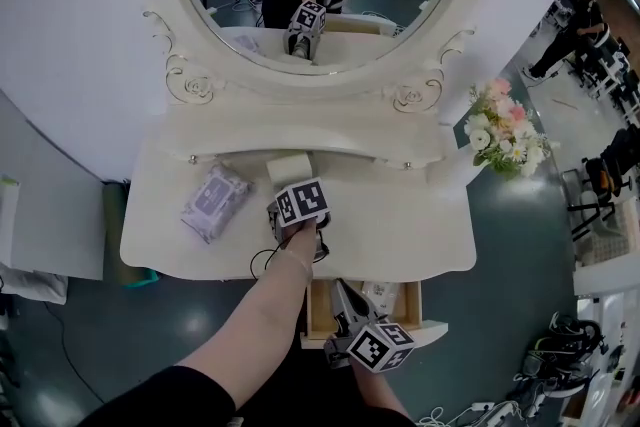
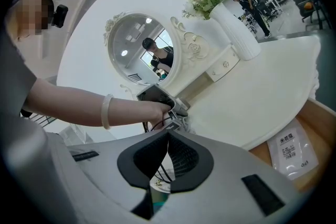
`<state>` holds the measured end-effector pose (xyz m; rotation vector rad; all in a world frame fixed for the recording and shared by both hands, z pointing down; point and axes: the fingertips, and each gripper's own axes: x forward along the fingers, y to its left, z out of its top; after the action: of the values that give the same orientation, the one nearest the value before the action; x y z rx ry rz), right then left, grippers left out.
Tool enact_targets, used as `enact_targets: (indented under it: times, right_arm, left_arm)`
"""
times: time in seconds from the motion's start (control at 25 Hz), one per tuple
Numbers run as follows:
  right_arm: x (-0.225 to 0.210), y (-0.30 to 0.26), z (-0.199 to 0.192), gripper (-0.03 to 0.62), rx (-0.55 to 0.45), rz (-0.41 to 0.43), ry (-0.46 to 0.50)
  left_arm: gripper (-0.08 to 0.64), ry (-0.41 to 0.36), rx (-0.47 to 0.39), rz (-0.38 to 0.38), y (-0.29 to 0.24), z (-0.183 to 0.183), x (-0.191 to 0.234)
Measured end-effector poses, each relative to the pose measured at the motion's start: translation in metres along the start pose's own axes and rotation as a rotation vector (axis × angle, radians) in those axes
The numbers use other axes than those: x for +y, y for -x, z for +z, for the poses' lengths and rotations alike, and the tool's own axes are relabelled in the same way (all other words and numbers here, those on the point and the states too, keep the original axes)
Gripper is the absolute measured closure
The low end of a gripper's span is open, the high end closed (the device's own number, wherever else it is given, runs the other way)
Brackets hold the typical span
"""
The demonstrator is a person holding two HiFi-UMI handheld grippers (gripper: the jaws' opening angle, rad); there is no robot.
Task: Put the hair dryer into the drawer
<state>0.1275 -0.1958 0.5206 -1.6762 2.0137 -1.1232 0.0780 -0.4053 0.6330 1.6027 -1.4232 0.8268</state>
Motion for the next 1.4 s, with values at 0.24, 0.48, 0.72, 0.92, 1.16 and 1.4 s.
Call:
enact_targets:
  times: [0.24, 0.48, 0.72, 0.92, 1.16, 1.4]
  right_arm:
    - [0.001, 0.006, 0.0, 0.572, -0.006, 0.0, 0.004]
    - [0.002, 0.012, -0.002, 0.572, -0.017, -0.006, 0.003]
    - [0.004, 0.016, -0.009, 0.572, -0.016, -0.001, 0.001]
    - [0.004, 0.017, -0.007, 0.572, -0.018, -0.003, 0.003]
    - [0.002, 0.016, -0.007, 0.572, -0.025, -0.012, 0.004]
    - [0.004, 0.013, -0.011, 0.571, -0.032, -0.015, -0.003]
  left_arm:
    - [0.281, -0.074, -0.033, -0.056, 0.004, -0.004, -0.001]
    - [0.284, -0.127, -0.059, -0.101, 0.009, -0.009, 0.001]
    - [0.286, -0.177, -0.084, -0.145, 0.014, -0.014, 0.003]
    - [0.288, -0.213, -0.122, -0.189, 0.022, -0.016, 0.008]
    - [0.288, -0.244, -0.179, -0.243, 0.031, -0.015, 0.012]
    - [0.288, -0.388, -0.244, -0.34, 0.055, -0.017, -0.009]
